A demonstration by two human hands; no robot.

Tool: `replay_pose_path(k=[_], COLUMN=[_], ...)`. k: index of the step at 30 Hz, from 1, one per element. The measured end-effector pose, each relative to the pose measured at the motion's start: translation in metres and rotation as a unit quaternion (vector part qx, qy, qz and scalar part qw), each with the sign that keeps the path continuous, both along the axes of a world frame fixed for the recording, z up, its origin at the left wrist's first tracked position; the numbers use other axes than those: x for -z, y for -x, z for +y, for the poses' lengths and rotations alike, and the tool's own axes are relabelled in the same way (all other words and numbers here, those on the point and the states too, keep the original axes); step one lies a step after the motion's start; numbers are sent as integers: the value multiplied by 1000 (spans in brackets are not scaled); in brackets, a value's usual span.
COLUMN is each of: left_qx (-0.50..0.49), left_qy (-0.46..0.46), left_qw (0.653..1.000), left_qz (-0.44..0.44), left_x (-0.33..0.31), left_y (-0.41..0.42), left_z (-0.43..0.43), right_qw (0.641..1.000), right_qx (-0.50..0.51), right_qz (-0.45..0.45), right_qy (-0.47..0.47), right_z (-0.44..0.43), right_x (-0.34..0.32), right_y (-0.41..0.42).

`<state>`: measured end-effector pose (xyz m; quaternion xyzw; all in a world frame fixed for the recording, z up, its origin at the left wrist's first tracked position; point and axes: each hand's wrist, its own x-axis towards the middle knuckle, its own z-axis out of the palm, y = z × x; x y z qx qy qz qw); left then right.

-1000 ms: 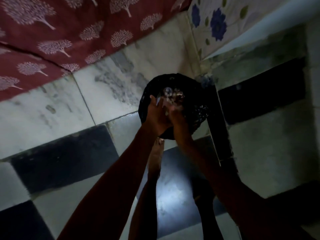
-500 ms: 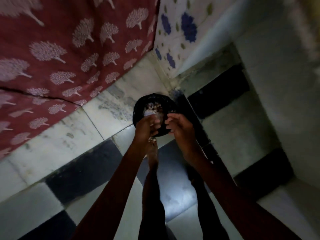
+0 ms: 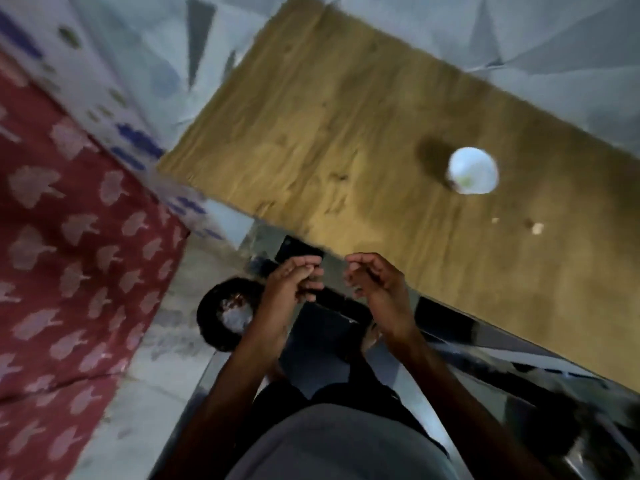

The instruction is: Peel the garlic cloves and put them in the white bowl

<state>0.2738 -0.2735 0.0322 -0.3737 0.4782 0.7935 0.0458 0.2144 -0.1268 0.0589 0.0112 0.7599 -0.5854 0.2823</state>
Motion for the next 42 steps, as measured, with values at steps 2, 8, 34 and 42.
replay_pose_path(k=[2,8,34,42], left_qx=[35,123,286,284], left_qy=[-3,60,593,622], left_qw=[999,990,742,729], left_qz=[2,42,128,-22], left_x=[-10,-29,26,21], left_y=[22,113,332,379], left_z=[29,132,275,204], right_qw=[999,992,984,986], right_qx=[28,105,162,141], right_qz=[20,58,58,71], right_qy=[7,22,-47,-49], right_z=[33,145,285,283], right_x=[-11,-23,27,39], right_y=[16,78,246,276])
